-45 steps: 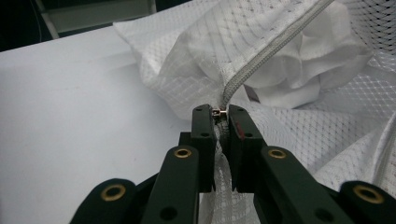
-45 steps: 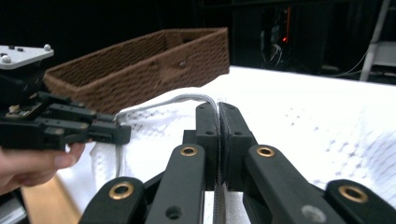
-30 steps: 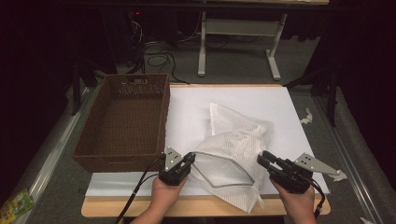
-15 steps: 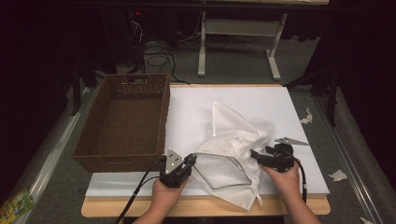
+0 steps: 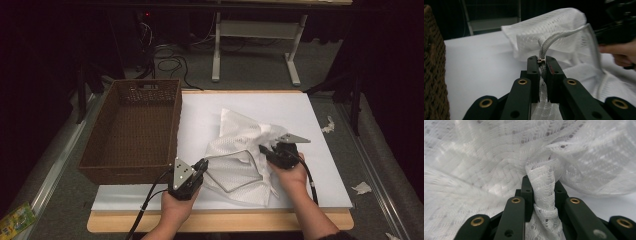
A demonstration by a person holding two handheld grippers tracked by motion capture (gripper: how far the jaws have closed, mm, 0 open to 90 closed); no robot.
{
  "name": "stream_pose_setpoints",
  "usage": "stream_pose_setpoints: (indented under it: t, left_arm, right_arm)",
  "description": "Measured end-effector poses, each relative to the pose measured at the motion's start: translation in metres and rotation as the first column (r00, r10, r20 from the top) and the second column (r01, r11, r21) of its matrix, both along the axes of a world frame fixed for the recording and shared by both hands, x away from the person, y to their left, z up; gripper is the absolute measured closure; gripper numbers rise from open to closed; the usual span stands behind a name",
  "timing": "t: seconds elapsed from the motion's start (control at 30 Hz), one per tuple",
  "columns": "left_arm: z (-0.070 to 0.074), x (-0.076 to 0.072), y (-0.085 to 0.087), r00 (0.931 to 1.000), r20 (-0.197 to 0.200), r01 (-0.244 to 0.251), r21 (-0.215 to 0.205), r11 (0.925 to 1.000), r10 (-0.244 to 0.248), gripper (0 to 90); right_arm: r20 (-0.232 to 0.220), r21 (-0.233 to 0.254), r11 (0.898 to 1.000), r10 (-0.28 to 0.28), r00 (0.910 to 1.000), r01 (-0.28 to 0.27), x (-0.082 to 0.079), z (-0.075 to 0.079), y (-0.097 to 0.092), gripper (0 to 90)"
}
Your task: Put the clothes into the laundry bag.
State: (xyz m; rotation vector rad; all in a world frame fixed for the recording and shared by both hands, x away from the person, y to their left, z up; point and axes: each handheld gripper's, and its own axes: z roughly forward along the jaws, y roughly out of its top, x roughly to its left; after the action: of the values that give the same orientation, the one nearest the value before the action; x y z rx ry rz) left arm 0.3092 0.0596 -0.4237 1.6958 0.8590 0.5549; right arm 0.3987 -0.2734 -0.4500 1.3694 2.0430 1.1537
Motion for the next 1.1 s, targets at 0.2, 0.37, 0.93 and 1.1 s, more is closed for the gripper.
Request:
stream_pose_setpoints:
  t: [0.2, 0.37, 0.93, 1.1]
  left_arm:
    - [-0.017, 0.011, -0.004, 0.9971, -0.076, 0.009, 0.026, 0.9996, -0.007, 82.4]
    - [-0.034, 0.026, -0.002, 0.9922, -0.121, -0.019, 0.079, 0.9967, 0.028, 80.5]
    - [-0.032, 0.022, 0.000, 0.9953, -0.093, -0.016, 0.102, 0.9947, 0.026, 77.6]
    - [-0.032, 0.016, 0.004, 0.9964, -0.080, -0.019, 0.111, 0.9937, 0.028, 72.4]
  right_arm:
    - [-0.017, 0.003, 1.000, -0.028, 0.9995, 0.028, 0.044, 0.003, -0.008, 75.3]
    - [-0.021, 0.019, 0.996, -0.091, 0.9956, 0.092, 0.038, 0.002, -0.018, 51.0]
    - [0.160, -0.043, 0.999, -0.024, 0.9869, 0.031, -0.050, 0.019, -0.034, 26.5]
    - [0.189, -0.038, 0.999, -0.014, 0.9818, 0.021, -0.067, 0.026, -0.037, 19.7]
